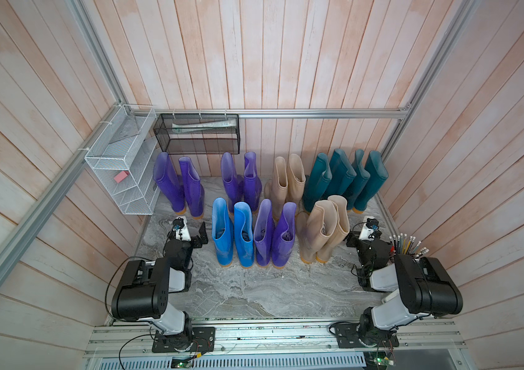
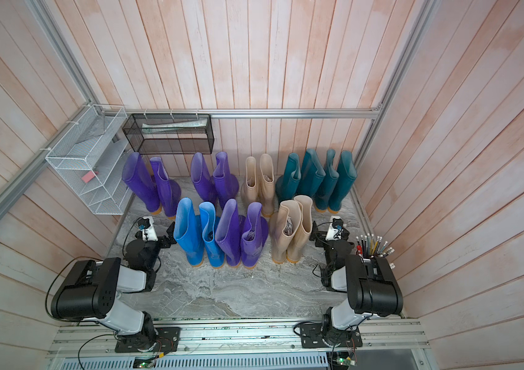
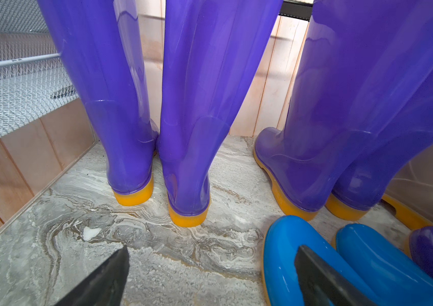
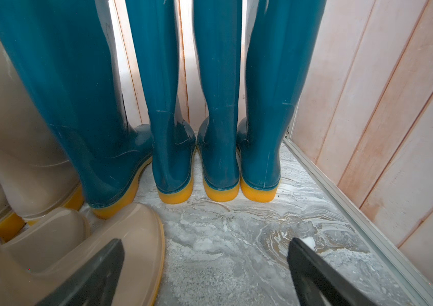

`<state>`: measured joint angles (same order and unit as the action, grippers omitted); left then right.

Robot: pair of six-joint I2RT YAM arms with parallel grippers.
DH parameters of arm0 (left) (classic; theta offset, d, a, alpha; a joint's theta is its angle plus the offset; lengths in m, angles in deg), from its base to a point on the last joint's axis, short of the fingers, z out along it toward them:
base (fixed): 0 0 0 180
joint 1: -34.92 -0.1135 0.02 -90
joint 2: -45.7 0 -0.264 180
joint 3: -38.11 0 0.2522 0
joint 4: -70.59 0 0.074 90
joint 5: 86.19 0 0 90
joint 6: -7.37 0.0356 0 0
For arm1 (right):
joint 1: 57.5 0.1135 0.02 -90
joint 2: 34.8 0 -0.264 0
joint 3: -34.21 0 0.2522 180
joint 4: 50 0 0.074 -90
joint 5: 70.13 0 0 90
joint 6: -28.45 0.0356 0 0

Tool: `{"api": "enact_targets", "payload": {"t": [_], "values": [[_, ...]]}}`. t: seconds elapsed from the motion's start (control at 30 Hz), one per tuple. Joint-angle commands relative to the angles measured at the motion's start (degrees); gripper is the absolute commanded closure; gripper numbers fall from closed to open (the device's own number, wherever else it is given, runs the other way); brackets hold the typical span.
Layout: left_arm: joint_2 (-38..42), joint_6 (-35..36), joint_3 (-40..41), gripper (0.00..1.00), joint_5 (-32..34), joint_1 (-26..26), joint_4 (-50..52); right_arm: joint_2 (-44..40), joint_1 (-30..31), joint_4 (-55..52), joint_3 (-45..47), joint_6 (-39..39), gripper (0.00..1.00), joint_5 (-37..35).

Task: Match and arrange rain boots in pairs
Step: Reset both arms

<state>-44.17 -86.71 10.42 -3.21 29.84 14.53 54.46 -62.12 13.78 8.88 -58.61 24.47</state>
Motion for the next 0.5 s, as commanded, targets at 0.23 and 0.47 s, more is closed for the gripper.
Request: {"api": "enact_targets", "payload": {"t": [0.23, 0.47], "values": [[0.1, 2.2, -2.0, 0.0, 2.9, 2.0, 2.8, 0.3, 0.3, -0.3, -0.5, -0.5, 0.02, 0.5], [0.2, 2.2, -1.6, 0.0, 3.1, 2.0, 2.3, 0.3, 0.3, -0.3, -0.5, -0.5, 0.02, 0.5]]}}
